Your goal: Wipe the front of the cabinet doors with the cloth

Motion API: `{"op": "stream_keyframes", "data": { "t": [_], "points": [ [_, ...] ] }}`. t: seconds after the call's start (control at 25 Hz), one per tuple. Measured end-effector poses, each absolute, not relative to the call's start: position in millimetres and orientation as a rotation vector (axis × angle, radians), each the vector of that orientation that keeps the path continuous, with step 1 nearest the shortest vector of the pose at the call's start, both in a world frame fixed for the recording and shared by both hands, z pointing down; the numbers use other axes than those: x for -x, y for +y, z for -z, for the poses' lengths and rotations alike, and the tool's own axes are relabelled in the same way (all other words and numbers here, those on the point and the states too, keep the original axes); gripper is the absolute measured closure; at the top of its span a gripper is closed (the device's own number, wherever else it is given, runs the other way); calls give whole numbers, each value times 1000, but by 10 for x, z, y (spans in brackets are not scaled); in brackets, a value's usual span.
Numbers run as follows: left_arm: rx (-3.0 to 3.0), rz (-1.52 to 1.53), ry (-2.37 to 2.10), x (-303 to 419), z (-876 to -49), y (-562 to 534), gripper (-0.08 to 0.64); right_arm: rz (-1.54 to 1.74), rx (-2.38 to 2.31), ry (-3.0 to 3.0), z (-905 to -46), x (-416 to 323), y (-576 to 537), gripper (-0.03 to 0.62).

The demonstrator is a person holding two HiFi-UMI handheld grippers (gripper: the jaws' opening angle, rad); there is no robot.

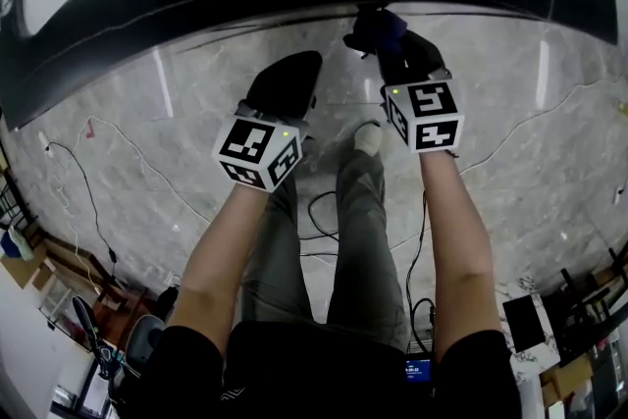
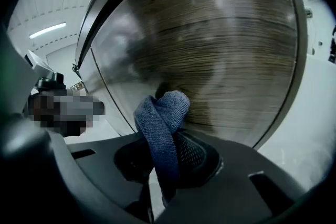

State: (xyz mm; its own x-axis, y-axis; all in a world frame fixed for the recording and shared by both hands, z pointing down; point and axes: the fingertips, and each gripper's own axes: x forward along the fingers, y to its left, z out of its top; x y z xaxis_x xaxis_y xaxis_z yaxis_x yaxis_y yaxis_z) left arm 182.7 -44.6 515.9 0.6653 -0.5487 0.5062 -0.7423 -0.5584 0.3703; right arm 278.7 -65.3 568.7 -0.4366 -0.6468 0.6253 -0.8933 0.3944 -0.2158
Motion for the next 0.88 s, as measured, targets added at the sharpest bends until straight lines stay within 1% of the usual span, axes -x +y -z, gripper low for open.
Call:
{"op": "stream_keyframes", "data": {
  "t": [0.52,0.88],
  "points": [
    [-2340,-472,-929,-2489,-5225,-387,551,-784,-1482,-2112,-5785,-3812,-617,520],
    [-2350,-448,-908,-2640,-5097,-346,551,-812,-1549,-2089,-5661,-4038,-529,520]
  ]
}}
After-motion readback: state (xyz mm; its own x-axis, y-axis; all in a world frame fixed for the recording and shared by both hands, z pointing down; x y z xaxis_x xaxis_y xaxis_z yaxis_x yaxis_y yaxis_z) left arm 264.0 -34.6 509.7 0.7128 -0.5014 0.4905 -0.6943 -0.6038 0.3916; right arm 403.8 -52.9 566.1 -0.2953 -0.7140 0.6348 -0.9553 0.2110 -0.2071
